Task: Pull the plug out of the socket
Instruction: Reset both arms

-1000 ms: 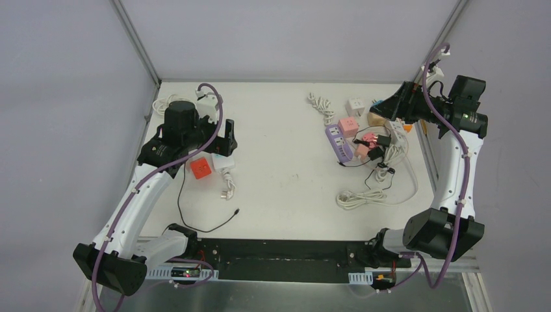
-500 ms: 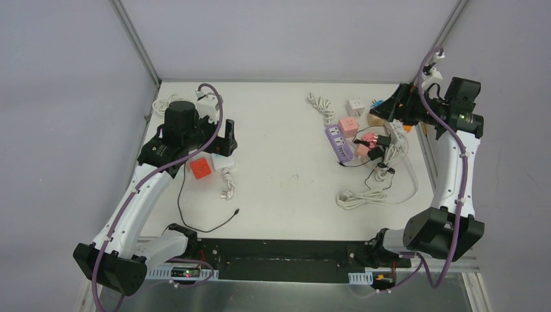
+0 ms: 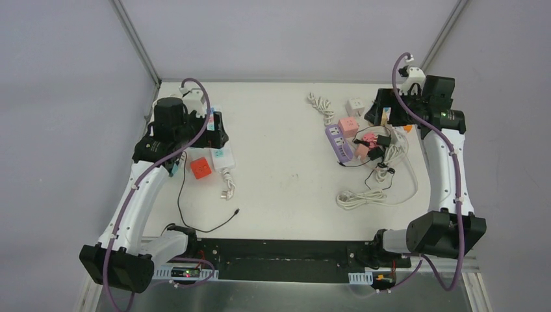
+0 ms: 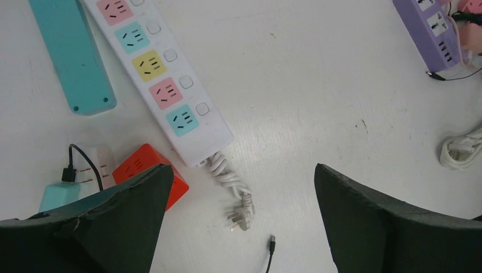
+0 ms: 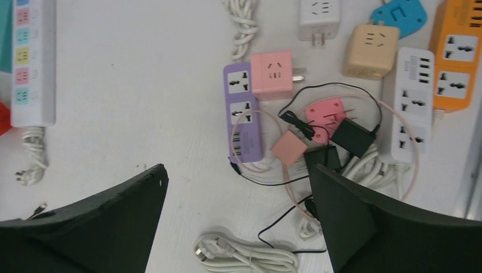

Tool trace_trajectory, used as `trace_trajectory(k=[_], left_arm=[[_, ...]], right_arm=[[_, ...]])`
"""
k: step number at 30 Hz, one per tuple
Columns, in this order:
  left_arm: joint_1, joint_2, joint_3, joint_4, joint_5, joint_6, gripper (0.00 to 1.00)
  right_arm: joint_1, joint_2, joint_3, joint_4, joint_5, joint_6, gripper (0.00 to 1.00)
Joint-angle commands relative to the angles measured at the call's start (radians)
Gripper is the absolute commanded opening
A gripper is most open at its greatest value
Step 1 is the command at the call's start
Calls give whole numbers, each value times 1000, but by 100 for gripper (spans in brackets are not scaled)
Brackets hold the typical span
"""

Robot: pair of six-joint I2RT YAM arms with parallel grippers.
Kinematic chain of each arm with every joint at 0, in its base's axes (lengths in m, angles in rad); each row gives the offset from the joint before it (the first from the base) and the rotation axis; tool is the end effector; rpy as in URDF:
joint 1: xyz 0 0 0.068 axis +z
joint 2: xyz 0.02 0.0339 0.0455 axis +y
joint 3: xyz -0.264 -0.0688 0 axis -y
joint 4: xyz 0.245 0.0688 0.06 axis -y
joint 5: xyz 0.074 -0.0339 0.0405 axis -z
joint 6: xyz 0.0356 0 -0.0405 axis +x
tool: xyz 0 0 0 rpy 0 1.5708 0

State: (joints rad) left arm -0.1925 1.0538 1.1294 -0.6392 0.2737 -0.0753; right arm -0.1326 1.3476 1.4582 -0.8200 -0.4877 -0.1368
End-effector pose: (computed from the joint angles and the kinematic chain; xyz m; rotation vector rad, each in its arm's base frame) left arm 0.2149 -0.0517 0.3635 0.2871 2.1246 -0.4490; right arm 0.2782 -0.0203 0.3889 -0.2560 2.1986 0.4065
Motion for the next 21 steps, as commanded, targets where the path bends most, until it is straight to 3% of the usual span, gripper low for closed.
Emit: trace_trajectory(k=[1, 11, 21], left_arm=[[70, -2, -11, 67, 78, -77, 99], [98, -35, 7, 77, 121, -124, 99], [98, -61, 12, 78, 164, -163, 99]], right_arm=[[17, -46, -4, 58, 217, -40, 100], [17, -79, -9, 97, 388, -26, 100], [16, -104, -3, 93, 319, 15, 100]])
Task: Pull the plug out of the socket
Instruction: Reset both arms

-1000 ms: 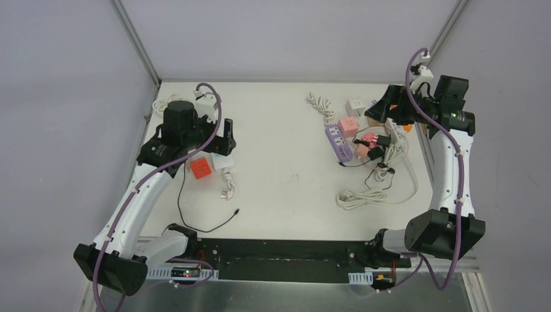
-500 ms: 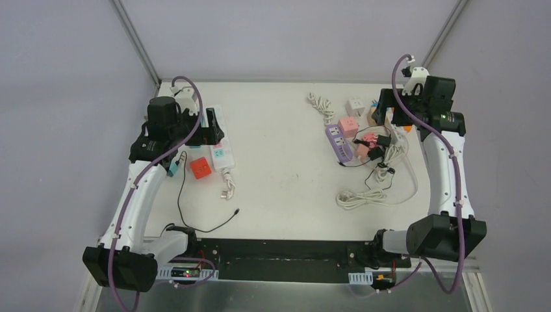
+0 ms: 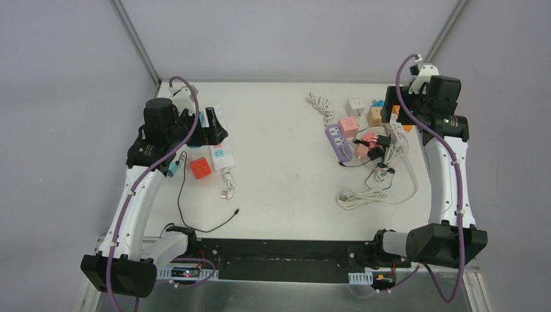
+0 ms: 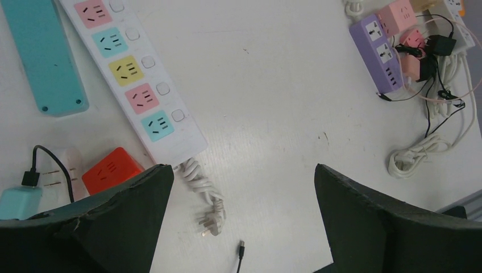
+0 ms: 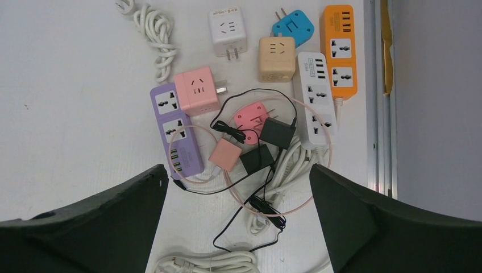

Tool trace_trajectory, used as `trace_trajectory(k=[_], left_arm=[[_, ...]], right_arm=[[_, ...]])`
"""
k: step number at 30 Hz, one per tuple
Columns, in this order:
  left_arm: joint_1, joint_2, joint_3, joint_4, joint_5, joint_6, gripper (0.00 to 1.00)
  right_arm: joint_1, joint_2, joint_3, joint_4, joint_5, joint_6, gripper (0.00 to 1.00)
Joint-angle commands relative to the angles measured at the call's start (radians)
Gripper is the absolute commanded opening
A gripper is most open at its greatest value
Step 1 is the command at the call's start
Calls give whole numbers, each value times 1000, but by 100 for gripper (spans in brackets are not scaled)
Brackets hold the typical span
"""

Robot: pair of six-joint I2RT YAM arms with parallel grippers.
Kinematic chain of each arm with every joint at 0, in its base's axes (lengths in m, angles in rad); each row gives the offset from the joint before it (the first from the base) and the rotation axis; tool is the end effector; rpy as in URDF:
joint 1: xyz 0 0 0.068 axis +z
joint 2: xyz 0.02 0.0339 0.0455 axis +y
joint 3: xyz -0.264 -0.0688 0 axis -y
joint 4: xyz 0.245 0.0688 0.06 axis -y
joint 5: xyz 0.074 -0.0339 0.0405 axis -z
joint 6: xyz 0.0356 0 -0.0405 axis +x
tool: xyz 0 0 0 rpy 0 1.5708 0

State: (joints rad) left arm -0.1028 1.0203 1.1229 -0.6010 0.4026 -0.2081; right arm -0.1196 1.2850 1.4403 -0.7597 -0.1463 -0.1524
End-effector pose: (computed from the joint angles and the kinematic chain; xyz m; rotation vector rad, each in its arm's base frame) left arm 0.2107 -0.0358 0.3722 0.1415 2.0763 -0.6066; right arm 0.2669 -0.0268 0.4019 -0.1188 2.1646 0.0032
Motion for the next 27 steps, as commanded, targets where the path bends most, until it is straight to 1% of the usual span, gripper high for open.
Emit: trace_trajectory(k=[1, 9, 16, 23, 27], left_arm=[[8, -25, 20, 40, 39, -33, 99], [9, -10, 28, 40, 71, -45, 99], [8, 8, 25, 41, 117, -40, 99], [8, 15, 18, 41, 124, -21, 99], [8, 3, 7, 41, 136, -10, 99]], right_arm=[[4, -41, 14, 32, -34, 34, 100], [5, -35, 9, 24, -127, 40, 100], [5, -37, 5, 28, -167, 47, 100], [3, -16, 6, 25, -206, 47, 100], [-24, 3, 14, 20, -236, 47, 100]])
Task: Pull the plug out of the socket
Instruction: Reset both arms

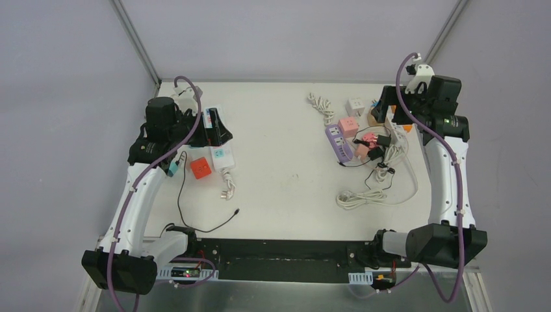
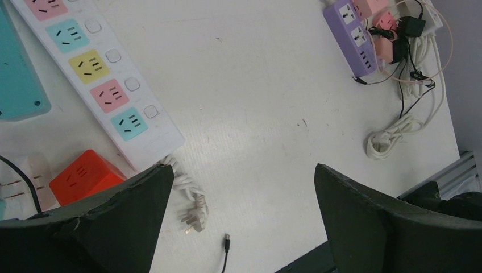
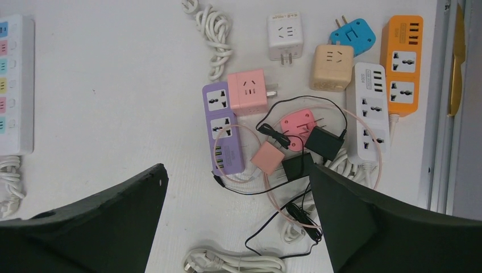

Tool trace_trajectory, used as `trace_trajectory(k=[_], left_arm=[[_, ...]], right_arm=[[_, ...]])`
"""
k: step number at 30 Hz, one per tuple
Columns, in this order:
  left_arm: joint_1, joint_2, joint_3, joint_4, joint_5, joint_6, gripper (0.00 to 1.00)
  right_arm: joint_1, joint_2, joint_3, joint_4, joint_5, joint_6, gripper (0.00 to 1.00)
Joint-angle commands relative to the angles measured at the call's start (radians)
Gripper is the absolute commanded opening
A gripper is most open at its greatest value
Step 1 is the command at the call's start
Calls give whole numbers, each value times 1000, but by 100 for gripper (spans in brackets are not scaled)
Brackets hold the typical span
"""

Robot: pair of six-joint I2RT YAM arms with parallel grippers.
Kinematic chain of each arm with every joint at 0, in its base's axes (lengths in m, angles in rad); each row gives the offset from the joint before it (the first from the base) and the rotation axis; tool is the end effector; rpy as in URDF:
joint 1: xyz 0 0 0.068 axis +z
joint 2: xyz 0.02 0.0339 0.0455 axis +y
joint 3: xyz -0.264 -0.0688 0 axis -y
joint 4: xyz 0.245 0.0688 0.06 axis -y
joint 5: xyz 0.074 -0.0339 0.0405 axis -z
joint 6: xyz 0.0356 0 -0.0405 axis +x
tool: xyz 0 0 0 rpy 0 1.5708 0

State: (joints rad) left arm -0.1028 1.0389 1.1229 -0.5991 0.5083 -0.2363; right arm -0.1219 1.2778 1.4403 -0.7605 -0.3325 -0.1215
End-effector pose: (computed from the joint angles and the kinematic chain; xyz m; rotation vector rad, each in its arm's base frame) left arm 0.2137 -0.0395 0.3696 0.1750 2.0895 -0.7348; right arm 0.2642 -0.0207 0.4045 -0.1887 2.1314 0.2182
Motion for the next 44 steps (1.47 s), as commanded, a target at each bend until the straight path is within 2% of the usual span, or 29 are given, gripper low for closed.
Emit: trace_trajectory(k=[1, 19, 37, 44], left_arm=[[8, -20, 3, 39, 29, 22, 99], [8, -55, -66, 32, -8, 51, 99], [8, -56, -77, 27, -24, 66, 99], [8, -55, -85, 29, -40, 91, 99]], right_arm=[[-30, 16, 16, 20, -62, 18, 100], [-65, 94, 23, 20, -103, -42, 100], [-68, 57, 30, 25, -123, -53, 100], [-78, 47, 23, 44, -182, -40, 100]])
